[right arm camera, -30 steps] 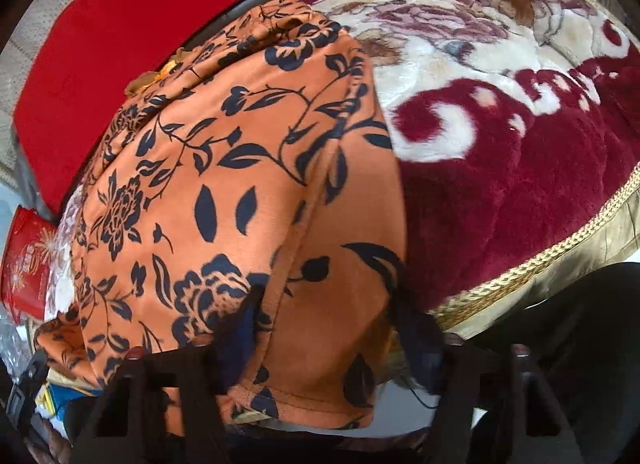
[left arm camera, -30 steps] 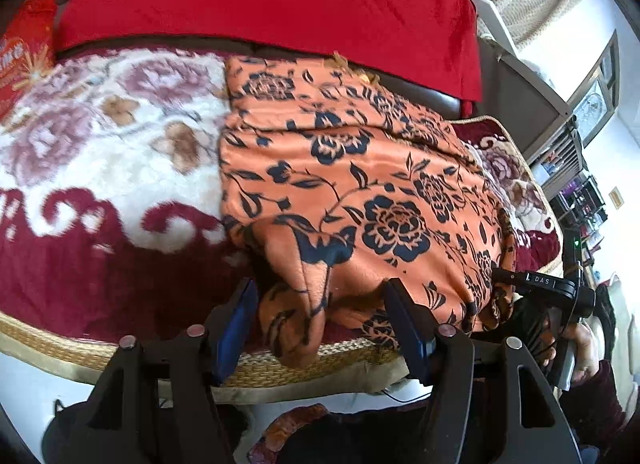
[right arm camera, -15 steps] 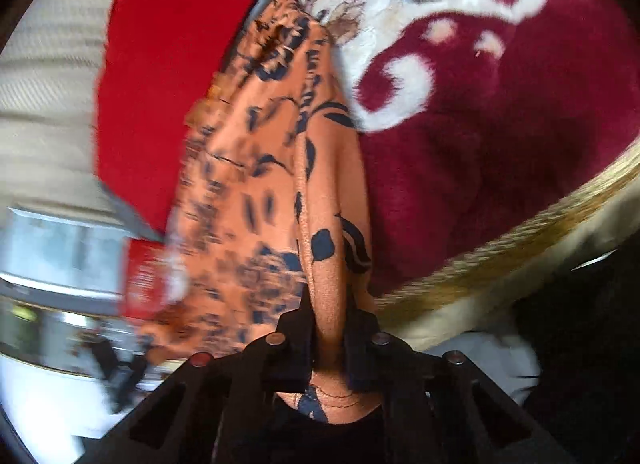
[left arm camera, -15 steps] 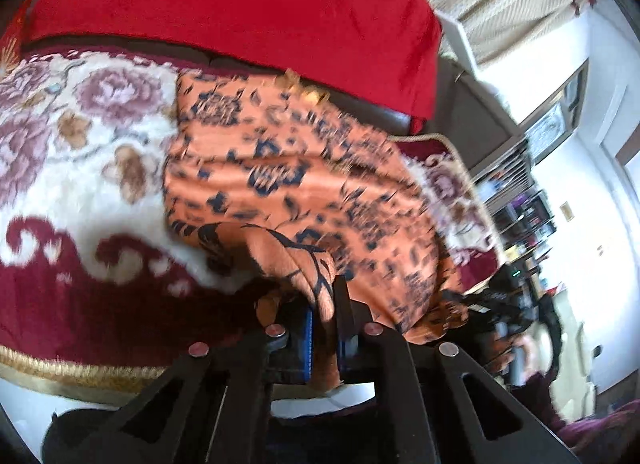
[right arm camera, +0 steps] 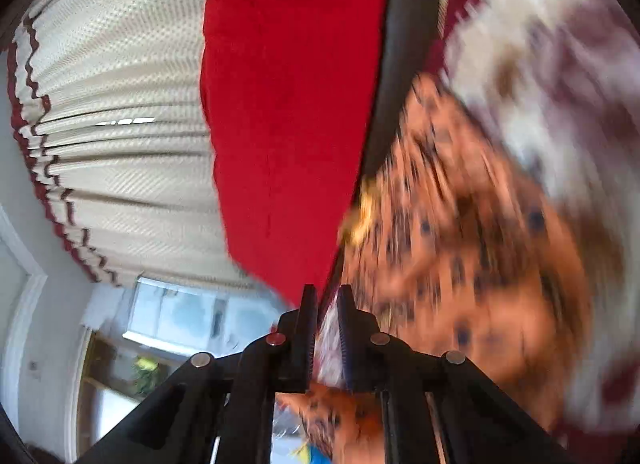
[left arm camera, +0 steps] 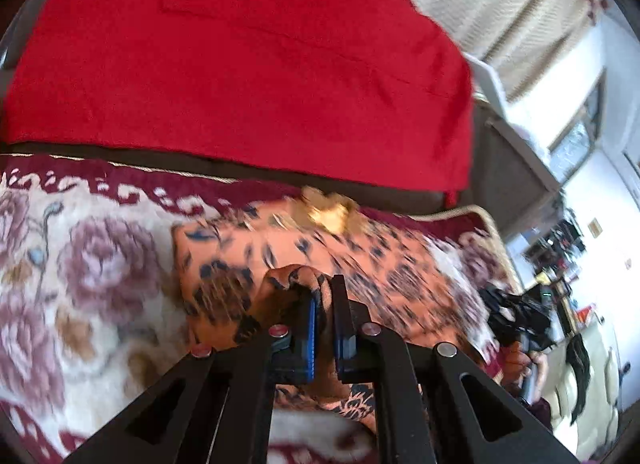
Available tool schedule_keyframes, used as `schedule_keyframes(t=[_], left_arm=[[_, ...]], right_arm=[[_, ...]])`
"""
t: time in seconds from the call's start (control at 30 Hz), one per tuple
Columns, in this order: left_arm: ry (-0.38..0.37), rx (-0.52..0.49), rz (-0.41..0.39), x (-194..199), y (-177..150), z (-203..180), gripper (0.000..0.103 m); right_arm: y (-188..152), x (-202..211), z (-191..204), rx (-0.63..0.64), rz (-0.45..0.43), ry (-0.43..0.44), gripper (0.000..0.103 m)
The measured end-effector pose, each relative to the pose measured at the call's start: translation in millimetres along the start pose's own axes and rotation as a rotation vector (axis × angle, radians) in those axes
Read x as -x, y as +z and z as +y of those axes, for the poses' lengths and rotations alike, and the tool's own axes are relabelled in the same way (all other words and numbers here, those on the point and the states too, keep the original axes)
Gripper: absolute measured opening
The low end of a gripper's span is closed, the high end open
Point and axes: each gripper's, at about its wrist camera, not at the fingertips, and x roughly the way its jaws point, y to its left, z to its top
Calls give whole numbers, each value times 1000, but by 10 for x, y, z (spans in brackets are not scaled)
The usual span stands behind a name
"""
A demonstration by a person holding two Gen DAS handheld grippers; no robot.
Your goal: Fold small clothes
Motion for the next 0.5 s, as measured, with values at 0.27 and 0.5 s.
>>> schedule_keyframes(t=[0.27, 0.5], left_arm=[[-9, 58, -25, -350, -167, 185, 7], [15, 53, -64, -77, -288, 111, 7]], right_arm=[[59, -327, 395, 334, 262, -397, 36], [-825, -14, 649, 570, 393, -439, 83]])
